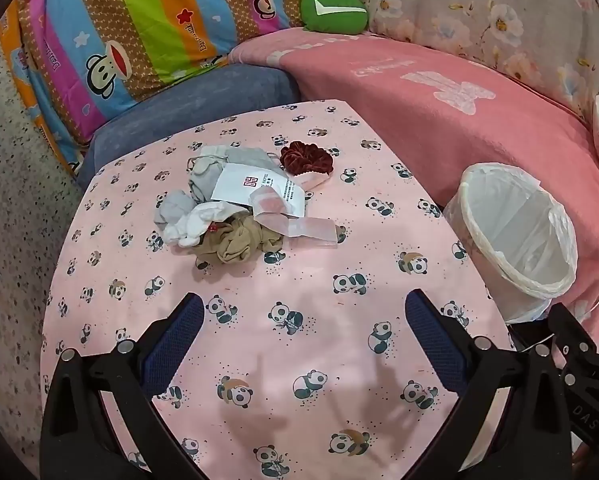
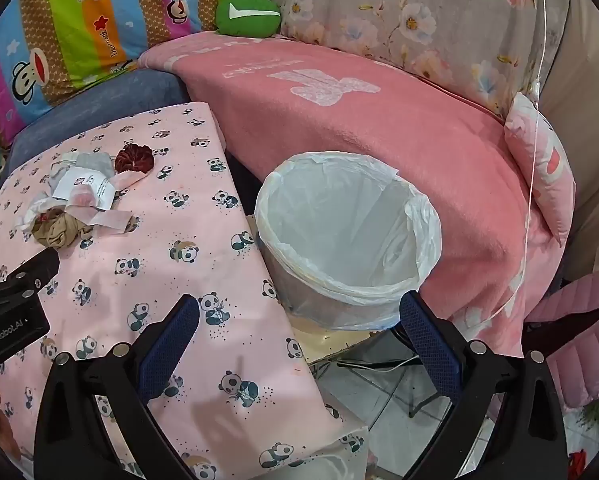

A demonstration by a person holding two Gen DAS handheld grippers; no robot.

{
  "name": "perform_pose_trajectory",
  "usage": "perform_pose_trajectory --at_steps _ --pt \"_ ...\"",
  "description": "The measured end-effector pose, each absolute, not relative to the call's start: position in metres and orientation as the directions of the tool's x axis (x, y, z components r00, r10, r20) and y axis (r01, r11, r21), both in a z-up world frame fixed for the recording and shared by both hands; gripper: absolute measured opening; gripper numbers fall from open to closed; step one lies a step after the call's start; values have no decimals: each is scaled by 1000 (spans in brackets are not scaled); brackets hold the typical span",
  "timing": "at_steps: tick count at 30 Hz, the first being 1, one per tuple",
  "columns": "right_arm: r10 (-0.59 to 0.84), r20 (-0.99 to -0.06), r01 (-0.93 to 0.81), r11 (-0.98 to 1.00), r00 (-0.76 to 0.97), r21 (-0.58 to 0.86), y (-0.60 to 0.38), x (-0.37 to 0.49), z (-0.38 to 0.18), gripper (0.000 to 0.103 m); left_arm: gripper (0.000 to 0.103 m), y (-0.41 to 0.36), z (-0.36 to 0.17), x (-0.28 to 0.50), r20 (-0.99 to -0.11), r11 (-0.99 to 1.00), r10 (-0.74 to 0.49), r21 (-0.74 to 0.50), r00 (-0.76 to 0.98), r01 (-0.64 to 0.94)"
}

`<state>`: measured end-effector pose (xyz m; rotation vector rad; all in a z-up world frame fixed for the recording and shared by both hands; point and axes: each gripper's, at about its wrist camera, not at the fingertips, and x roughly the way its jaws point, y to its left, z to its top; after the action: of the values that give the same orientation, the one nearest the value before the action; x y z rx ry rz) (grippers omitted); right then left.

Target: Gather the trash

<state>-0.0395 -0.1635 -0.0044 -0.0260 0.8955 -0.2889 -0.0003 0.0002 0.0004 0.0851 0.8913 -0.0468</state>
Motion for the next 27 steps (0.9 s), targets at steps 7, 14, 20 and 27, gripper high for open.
perform_pose_trajectory --at_steps 7,14,20,27 --pt "-254 -764 231 963 592 -141 -162 -40 -3 98 96 0 1 0 -780 995 -10 52 626 80" --pt "-256 -762 231 962 595 -142 -168 -43 3 98 96 7 9 0 -776 995 -7 54 631 78" --pt "-258 -760 233 962 597 -144 -163 -41 0 98 96 6 14 1 -777 996 -4 56 630 75" --pt "-261 -759 235 961 597 -146 -161 -41 0 98 96 6 13 -1 -776 996 -4 55 630 75"
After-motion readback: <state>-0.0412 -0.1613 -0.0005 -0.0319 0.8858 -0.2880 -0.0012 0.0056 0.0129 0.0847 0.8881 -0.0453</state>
